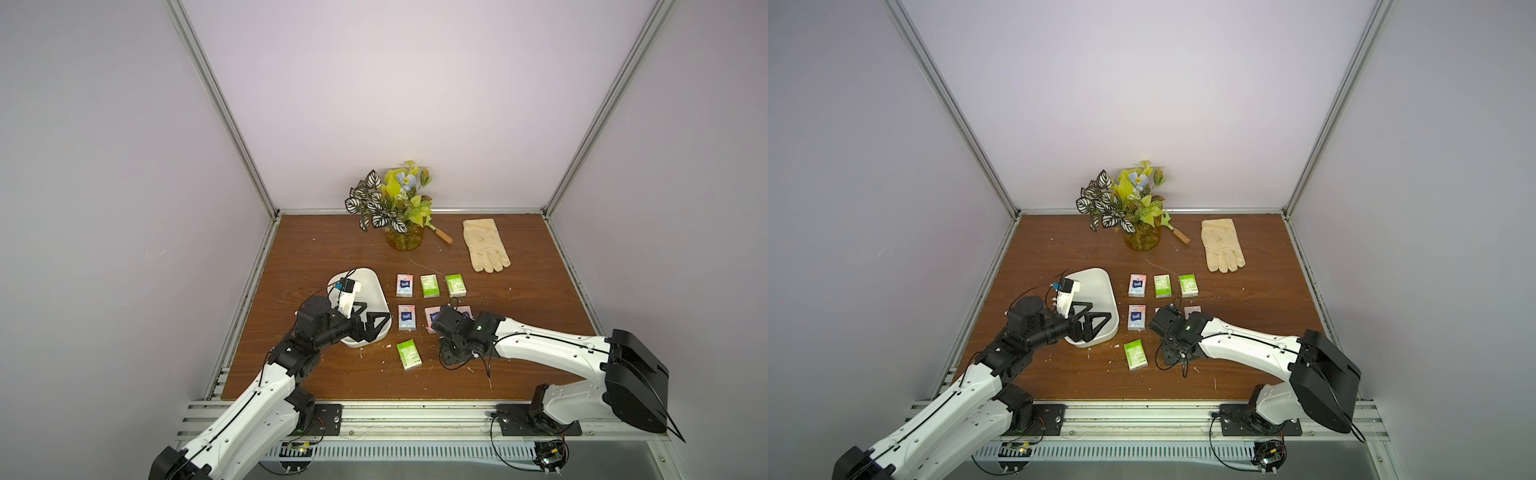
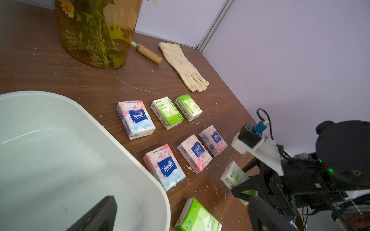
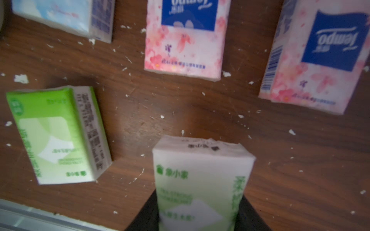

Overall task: Take the pocket tissues out of the storage box
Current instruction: Place the pocket tissues at the center of the board.

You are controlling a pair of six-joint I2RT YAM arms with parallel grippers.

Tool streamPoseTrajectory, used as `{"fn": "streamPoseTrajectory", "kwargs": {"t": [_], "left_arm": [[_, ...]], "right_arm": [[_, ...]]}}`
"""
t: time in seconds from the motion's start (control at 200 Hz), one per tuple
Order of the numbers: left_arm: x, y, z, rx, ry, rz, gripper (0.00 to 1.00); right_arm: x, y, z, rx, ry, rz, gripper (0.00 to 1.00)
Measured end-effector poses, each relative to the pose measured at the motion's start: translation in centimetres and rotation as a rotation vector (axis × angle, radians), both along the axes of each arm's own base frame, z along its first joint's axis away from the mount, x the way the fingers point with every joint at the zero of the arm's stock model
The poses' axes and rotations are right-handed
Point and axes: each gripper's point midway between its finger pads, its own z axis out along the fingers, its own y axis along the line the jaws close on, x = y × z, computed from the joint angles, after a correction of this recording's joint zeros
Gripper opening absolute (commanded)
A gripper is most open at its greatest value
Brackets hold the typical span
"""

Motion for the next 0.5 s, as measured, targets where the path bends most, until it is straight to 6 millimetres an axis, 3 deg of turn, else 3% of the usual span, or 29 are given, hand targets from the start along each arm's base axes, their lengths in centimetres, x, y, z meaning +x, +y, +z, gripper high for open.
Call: {"fn": "streamPoseTrajectory", "kwargs": {"t": [0.215,0.495], "left_arm": [[0.5,0.1,-0.2,0.013,-0.003,0.014,0.98],[0.6,0.2,-0.1,0.014,-0.013,0.025,0.98]], "right_arm": [[0.2,1.8,-1.7,0.032,0.035,0.003,0.48],[-0.3,1.8,-2.7,0.036,0.063,-0.007,0.48]]}}
